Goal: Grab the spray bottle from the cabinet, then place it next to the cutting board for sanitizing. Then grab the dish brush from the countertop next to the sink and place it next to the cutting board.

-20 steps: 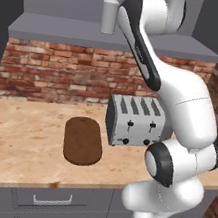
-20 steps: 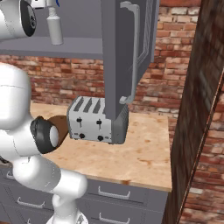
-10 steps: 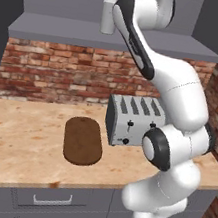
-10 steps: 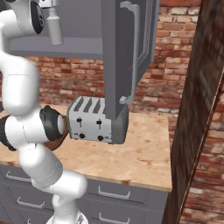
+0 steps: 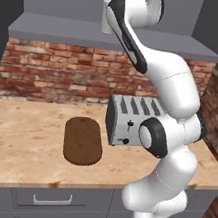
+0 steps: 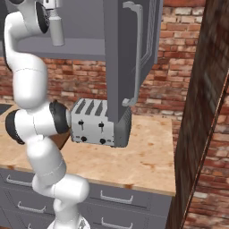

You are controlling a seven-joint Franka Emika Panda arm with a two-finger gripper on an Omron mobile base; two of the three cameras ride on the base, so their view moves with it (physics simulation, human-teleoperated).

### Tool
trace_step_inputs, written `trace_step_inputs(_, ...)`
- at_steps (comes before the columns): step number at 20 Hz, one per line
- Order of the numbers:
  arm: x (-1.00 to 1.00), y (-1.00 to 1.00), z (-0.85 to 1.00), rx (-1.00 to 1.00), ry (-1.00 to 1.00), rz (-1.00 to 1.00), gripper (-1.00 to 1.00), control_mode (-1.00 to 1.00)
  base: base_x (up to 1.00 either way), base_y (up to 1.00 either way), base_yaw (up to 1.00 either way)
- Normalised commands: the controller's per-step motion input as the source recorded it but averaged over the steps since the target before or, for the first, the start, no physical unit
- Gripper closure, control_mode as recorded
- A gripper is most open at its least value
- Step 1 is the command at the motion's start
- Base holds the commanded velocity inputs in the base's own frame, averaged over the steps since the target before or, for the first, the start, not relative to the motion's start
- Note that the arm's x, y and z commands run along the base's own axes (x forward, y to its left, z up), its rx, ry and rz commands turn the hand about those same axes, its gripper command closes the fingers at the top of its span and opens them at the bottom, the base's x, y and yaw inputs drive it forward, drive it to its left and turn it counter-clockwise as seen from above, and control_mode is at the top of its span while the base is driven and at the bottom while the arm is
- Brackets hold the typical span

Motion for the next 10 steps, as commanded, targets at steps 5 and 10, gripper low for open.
trace_step_inputs(5, 0.43, 0.09, -0.18, 0.0, 0.01, 0.0, -1.0, -1.0, 0.0, 0.0, 0.0)
trace_step_inputs(10, 0.21, 0.0, -0.03, 0.0, 0.0, 0.0, -1.0, -1.0, 0.0, 0.0, 0.0)
